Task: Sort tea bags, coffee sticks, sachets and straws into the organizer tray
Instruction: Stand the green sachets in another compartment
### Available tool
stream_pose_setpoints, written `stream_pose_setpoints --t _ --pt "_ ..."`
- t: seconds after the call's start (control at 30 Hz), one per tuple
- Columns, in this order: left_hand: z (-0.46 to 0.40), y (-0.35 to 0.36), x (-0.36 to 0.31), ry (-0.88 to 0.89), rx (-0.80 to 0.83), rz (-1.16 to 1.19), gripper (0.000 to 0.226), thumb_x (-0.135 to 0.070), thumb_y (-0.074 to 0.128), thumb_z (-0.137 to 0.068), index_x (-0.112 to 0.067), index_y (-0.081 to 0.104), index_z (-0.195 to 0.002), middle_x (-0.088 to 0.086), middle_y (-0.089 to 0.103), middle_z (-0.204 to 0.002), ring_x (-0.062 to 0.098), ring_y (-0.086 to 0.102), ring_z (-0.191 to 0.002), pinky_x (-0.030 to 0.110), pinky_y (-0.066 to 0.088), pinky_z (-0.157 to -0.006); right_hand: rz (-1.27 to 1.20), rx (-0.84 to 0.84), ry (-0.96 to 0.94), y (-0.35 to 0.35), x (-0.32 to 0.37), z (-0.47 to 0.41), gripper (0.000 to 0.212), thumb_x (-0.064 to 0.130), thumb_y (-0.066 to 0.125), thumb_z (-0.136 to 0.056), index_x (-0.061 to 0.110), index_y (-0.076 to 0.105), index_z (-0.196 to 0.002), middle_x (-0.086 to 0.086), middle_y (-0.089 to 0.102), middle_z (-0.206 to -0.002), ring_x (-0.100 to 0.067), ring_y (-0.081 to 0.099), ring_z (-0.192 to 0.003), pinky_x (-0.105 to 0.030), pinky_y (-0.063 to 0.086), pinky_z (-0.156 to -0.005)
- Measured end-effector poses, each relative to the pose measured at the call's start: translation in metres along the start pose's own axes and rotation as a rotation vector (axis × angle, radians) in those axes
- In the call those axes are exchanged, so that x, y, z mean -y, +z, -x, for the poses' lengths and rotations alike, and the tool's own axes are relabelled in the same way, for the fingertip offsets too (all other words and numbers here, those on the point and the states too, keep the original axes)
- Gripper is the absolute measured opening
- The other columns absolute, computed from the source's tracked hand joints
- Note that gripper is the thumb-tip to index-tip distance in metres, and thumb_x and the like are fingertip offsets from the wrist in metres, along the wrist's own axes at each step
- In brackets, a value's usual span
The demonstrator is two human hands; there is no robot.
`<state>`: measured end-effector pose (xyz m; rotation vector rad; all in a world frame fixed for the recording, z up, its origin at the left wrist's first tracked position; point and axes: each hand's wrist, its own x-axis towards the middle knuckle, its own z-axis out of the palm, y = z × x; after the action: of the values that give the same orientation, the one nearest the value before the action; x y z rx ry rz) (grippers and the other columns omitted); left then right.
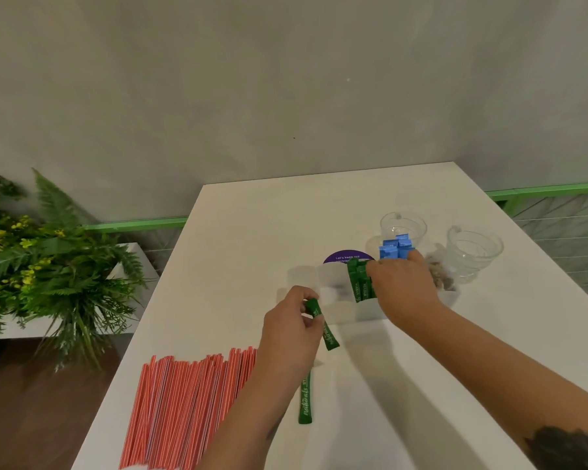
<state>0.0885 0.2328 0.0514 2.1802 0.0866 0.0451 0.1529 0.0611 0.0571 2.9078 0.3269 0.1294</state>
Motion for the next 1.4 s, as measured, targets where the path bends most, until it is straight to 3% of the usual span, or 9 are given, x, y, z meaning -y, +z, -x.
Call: stream_pose_setpoints --t 0.17,0.27,0.33,0.4,0.5,0.67,0.9,1.03,1.4 --pt "-0.010 0.005 -0.012 0.060 -0.010 -0.025 0.017 -0.013 0.058 -0.090 -0.027 0.054 -0.100 -0.014 0.052 -0.086 0.001 0.056 -0.068 -0.001 0.038 -0.057 0.008 -0.030 0.000 0.004 0.001 -0.002 0.016 0.006 0.046 -0.085 0.017 0.058 -0.089 -0.004 0.053 -0.093 -0.024 0.051 -0.087 -0.033 0.032 -0.085" --pt "-0.020 0.009 -0.021 0.095 -0.010 -0.037 0.014 -0.013 0.057 -0.091 -0.025 0.056 -0.099 -0.012 0.055 -0.087 0.001 0.056 -0.068 0.002 0.039 -0.057 0.002 -0.154 0.022 0.008 -0.002 -0.002 0.010 0.011 0.061 -0.078 0.015 0.061 -0.087 -0.005 0.056 -0.091 -0.024 0.054 -0.083 -0.033 0.036 -0.082" --pt "-0.027 0.012 -0.028 0.113 -0.007 -0.034 0.012 -0.013 0.056 -0.091 -0.022 0.057 -0.100 -0.009 0.057 -0.087 0.003 0.056 -0.069 0.005 0.039 -0.057 -0.038 -0.171 0.033 0.011 -0.005 -0.003 0.021 0.012 0.064 -0.075 0.014 0.062 -0.097 -0.007 0.056 -0.097 -0.026 0.054 -0.087 -0.035 0.036 -0.082" --pt "-0.035 0.016 -0.036 0.130 -0.004 -0.033 0.011 -0.013 0.056 -0.092 -0.020 0.058 -0.100 -0.006 0.059 -0.087 0.008 0.058 -0.072 0.012 0.041 -0.061 -0.033 -0.248 0.063 0.011 -0.008 -0.004 0.031 0.011 0.074 -0.064 0.014 0.065 -0.093 -0.007 0.058 -0.088 -0.026 0.056 -0.077 -0.035 0.038 -0.073" --pt "-0.046 0.024 -0.046 0.159 -0.010 -0.100 0.012 -0.016 0.056 -0.091 -0.020 0.059 -0.102 -0.005 0.062 -0.090 0.016 0.061 -0.083 0.024 0.044 -0.069 -0.080 -0.370 0.158 0.007 -0.015 -0.005 0.040 0.007 0.084 -0.045 0.016 0.066 -0.080 -0.004 0.056 -0.070 -0.025 0.053 -0.059 -0.031 0.023 -0.064" --pt "-0.060 0.045 -0.053 0.180 0.015 -0.243 0.013 -0.022 0.054 -0.092 -0.022 0.058 -0.105 -0.002 0.068 -0.099 0.021 0.061 -0.090 0.038 0.050 -0.080 -0.212 -0.478 0.229 0.008 -0.027 -0.001 0.032 0.008 0.081 -0.057 0.018 0.065 -0.083 -0.003 0.056 -0.069 -0.026 0.053 -0.059 -0.031 0.027 -0.062" --pt "-0.072 0.067 -0.045 0.229 0.073 -0.487 0.021 -0.021 0.051 -0.093 -0.023 0.059 -0.112 -0.001 0.065 -0.105 0.019 0.053 -0.102 0.029 0.040 -0.069 -0.294 -0.554 0.259 0.017 -0.033 0.008 0.029 0.013 0.080 -0.059 0.018 0.066 -0.084 -0.002 0.056 -0.067 -0.026 0.052 -0.054 -0.030 0.027 -0.064" --pt "-0.076 0.073 -0.037 0.253 0.085 -0.578 0.024 -0.022 0.055 -0.090 -0.022 0.061 -0.113 0.000 0.057 -0.114 0.021 0.046 -0.110 0.031 0.042 -0.075 -0.307 -0.537 0.270 0.019 -0.032 0.013 0.025 0.019 0.078 -0.063 0.019 0.065 -0.084 -0.001 0.056 -0.068 -0.025 0.052 -0.057 -0.030 0.027 -0.064" --pt "-0.078 0.077 -0.030 0.215 0.015 -0.509 0.045 -0.030 0.070 -0.079 -0.022 0.050 -0.118 -0.001 0.049 -0.115 0.019 0.046 -0.106 0.030 0.043 -0.074 -0.333 -0.527 0.247 0.023 -0.030 0.020 0.030 0.022 0.079 -0.065 0.020 0.064 -0.090 0.001 0.057 -0.072 -0.023 0.054 -0.059 -0.030 0.027 -0.066"
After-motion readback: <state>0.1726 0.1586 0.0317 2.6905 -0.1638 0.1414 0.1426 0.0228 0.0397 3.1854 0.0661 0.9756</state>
